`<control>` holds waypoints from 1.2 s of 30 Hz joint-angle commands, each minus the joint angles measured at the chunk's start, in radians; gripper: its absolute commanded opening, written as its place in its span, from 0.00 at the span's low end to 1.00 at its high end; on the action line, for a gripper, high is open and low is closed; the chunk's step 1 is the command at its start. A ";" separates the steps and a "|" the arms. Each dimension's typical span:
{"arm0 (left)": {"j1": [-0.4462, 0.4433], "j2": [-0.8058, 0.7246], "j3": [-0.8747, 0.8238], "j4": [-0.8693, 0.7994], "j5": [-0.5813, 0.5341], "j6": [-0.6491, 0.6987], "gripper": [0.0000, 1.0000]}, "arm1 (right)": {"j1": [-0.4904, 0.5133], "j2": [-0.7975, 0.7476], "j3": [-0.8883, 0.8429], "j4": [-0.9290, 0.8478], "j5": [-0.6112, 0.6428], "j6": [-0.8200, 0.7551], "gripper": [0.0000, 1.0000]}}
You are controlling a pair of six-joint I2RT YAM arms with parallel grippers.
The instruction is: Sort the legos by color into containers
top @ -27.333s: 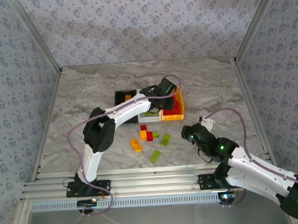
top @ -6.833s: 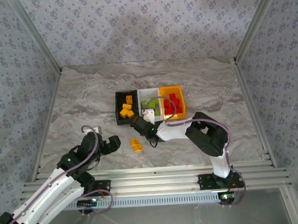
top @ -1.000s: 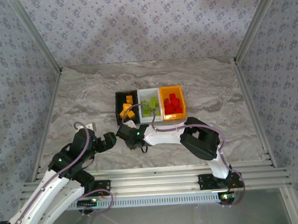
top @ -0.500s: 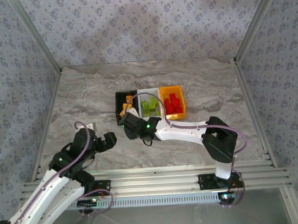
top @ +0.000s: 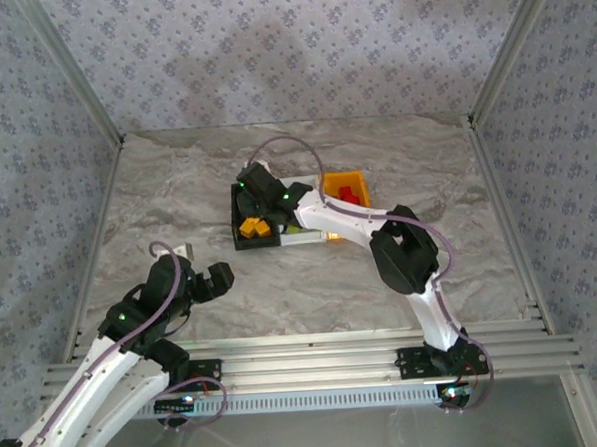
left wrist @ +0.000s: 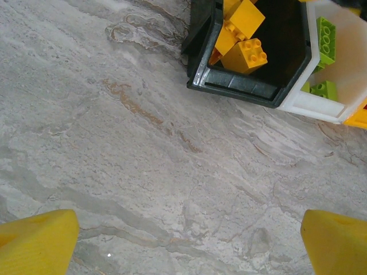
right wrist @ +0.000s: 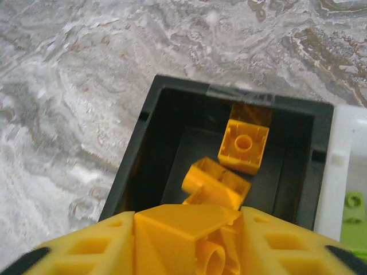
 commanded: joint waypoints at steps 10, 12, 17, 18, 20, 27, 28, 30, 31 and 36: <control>0.010 0.047 0.052 0.053 -0.020 0.029 0.99 | -0.012 -0.166 -0.070 0.120 0.037 -0.064 0.89; 0.007 0.047 0.061 0.053 -0.071 0.041 0.99 | -0.008 -0.273 -0.198 0.200 0.042 -0.064 0.90; 0.010 0.028 0.033 0.195 -0.151 0.062 0.99 | 0.002 -0.540 -0.499 0.335 0.085 -0.050 0.93; 0.010 0.022 0.016 0.246 -0.154 0.063 0.99 | 0.006 -0.595 -0.559 0.338 0.114 -0.049 0.94; 0.012 0.025 -0.009 0.343 -0.174 0.074 1.00 | 0.013 -0.673 -0.665 0.337 0.165 -0.043 0.99; 0.140 0.215 0.047 0.545 -0.452 0.273 1.00 | 0.043 -0.955 -0.976 0.335 0.426 0.099 1.00; 0.184 0.258 0.054 0.585 -0.469 0.309 1.00 | 0.043 -0.991 -1.006 0.329 0.443 0.107 1.00; 0.287 0.341 0.074 0.628 -0.427 0.333 1.00 | 0.029 -1.059 -1.046 0.291 0.462 0.122 1.00; 0.347 0.391 0.085 0.645 -0.386 0.348 1.00 | 0.016 -1.092 -1.062 0.255 0.466 0.134 1.00; 0.476 0.627 0.111 0.712 -0.405 0.503 1.00 | -0.064 -1.238 -1.149 0.162 0.484 0.186 1.00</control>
